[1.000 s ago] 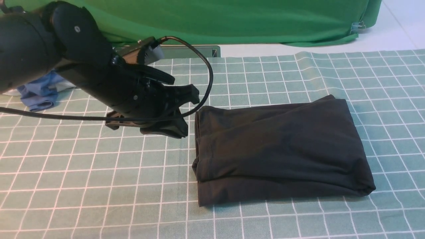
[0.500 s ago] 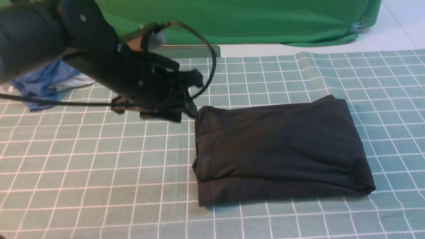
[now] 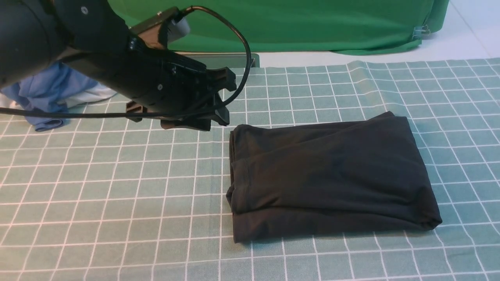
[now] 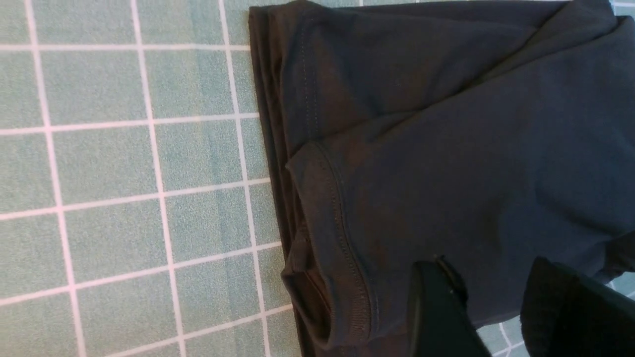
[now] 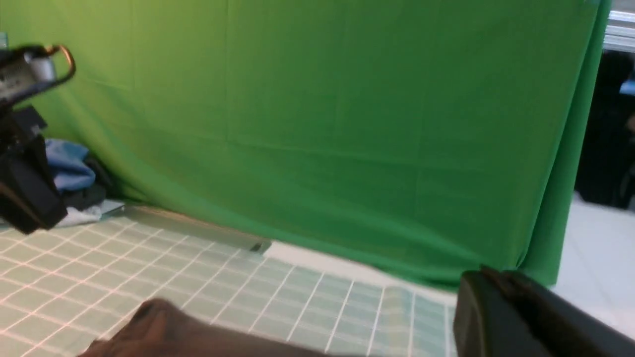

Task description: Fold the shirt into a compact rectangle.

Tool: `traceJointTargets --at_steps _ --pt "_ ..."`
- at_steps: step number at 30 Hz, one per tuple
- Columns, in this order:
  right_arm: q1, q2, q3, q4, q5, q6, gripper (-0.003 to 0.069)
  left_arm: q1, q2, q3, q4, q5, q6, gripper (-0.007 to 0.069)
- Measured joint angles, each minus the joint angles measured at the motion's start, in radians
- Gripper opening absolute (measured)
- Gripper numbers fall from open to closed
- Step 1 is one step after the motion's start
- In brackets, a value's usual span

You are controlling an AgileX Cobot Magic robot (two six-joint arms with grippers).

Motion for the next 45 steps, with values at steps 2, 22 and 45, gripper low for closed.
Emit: traceJointTargets --at_steps 2,22,45 --pt "0.000 0.000 0.013 0.001 0.013 0.011 0.0037 0.000 0.000 0.000 0.006 0.000 0.000 0.0221" --pt "-0.025 -0.088 0.176 -0.010 0.022 0.024 0.0085 0.000 0.000 0.000 0.055 -0.006 0.000 0.0013" --pt "-0.229 -0.184 0.287 -0.037 0.116 0.026 0.0143 0.000 -0.198 0.029 0.210 0.099 -0.017 0.0014"
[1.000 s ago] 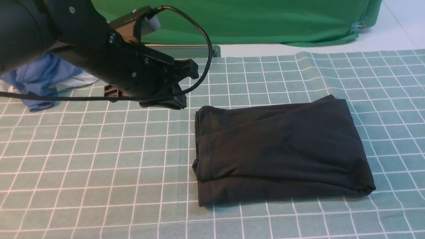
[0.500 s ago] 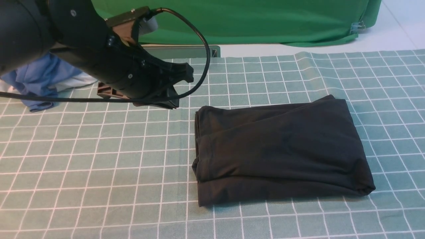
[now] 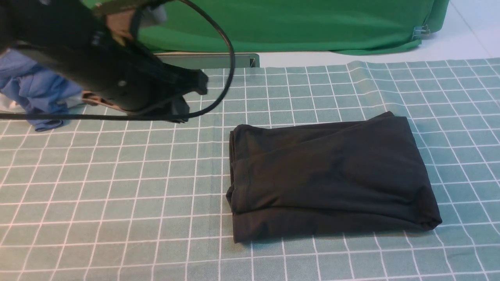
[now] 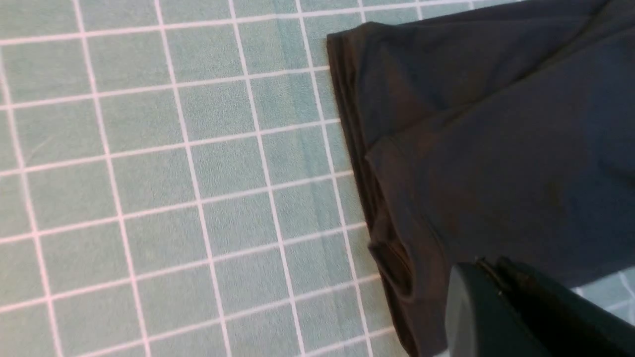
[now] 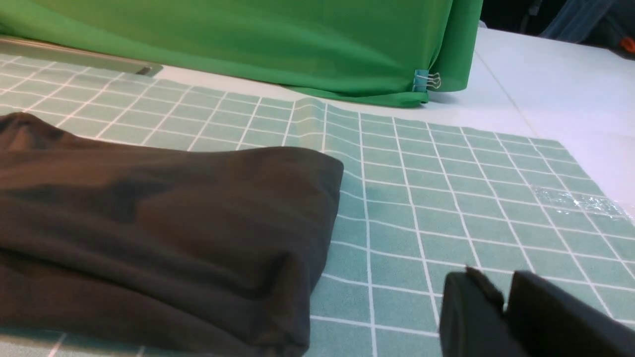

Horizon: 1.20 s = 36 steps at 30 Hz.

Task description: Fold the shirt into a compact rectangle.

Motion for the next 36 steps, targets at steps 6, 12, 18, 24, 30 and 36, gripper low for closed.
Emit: traceJointTargets --at_steps 6,12,18,24,30,36 --pt "0.000 0.000 0.000 0.000 0.001 0.000 0.0155 0.000 -0.318 0.233 -0.139 -0.092 0.055 0.0015" --pt "0.000 0.000 0.000 0.000 0.002 0.000 0.0166 0.000 -0.712 0.658 -0.260 -0.507 0.062 0.0015" --pt "0.000 0.000 0.000 0.000 0.002 0.000 0.0178 0.000 -0.986 0.919 -0.257 -0.783 0.070 0.0015" --pt "0.000 0.000 0.000 0.000 0.002 0.000 0.0191 0.000 -1.155 1.079 -0.026 -0.831 0.070 0.0016" --pt "0.000 0.000 0.000 0.000 0.002 0.000 0.0209 0.000 -1.171 1.151 0.092 -0.811 0.006 0.0016" --pt "0.000 0.000 0.000 0.000 0.002 0.000 0.0219 0.043 -1.182 1.175 0.203 -0.795 -0.110 0.0016"
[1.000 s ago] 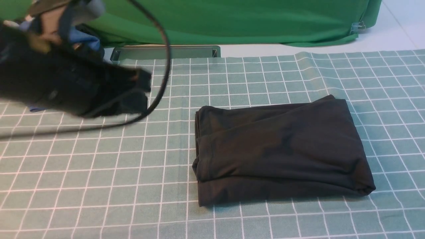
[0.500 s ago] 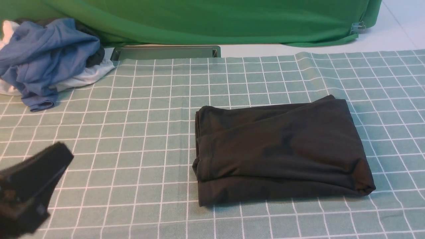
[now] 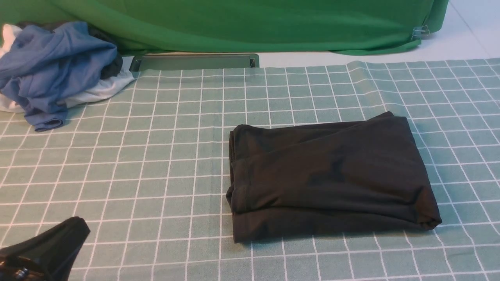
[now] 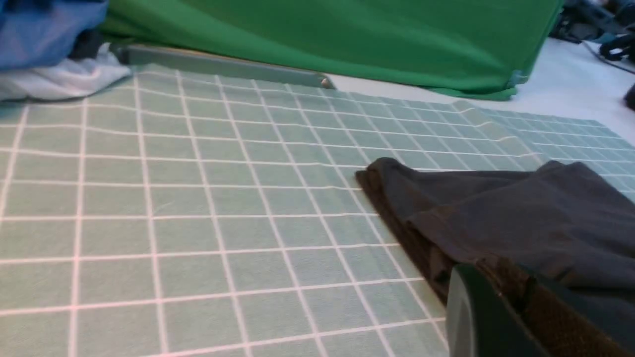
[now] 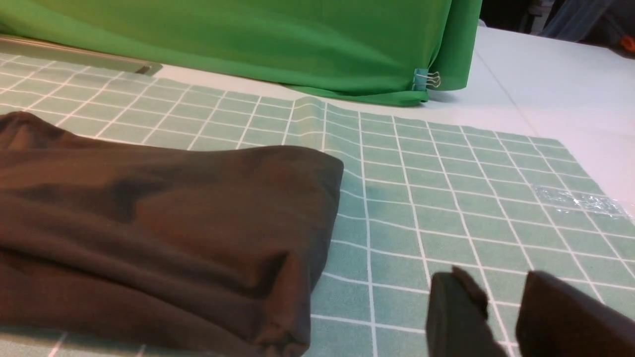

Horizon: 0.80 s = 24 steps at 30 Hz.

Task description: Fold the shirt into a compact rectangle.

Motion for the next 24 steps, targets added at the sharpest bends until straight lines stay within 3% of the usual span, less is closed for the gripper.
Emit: traceJointTargets --at_steps 9,15,24 --pt "0.000 0.000 0.000 0.000 0.000 0.000 0.0235 0.239 -0.172 0.028 -0.022 0.088 0.001 0.0016" --pt "0.000 0.000 0.000 0.000 0.000 0.000 0.0235 0.345 -0.189 0.087 -0.041 0.077 0.018 0.0016" --pt "0.000 0.000 0.000 0.000 0.000 0.000 0.0237 0.351 -0.189 0.088 -0.051 0.125 0.050 0.0016"
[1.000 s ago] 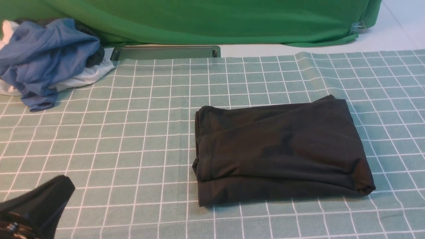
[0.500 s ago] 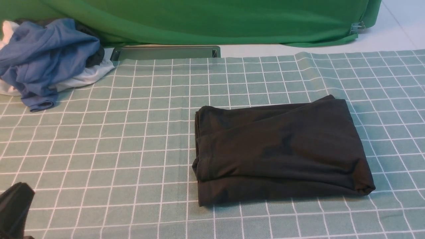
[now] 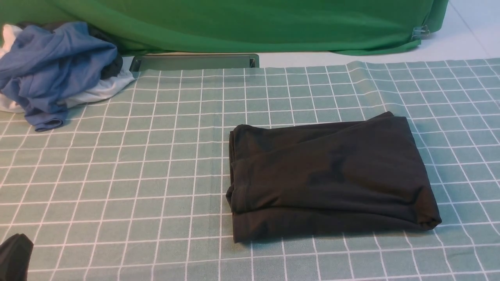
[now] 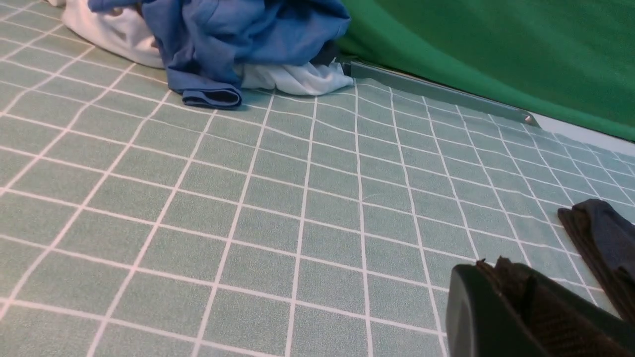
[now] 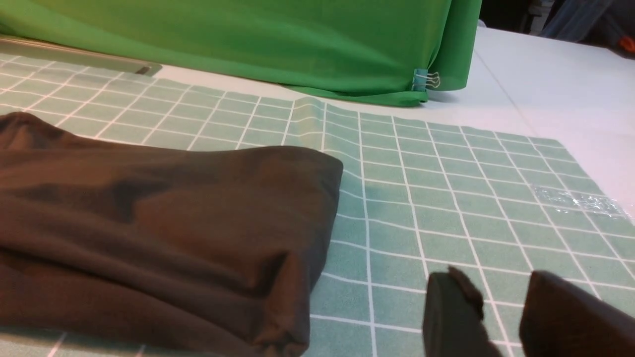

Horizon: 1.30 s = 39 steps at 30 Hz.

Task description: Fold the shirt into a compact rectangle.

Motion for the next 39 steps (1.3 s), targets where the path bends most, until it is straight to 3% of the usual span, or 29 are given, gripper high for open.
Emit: traceJointTargets --at_steps 39 --pt "0.000 0.000 0.000 0.000 0.000 0.001 0.0238 -0.016 0.000 0.000 0.000 0.001 0.003 0.0016"
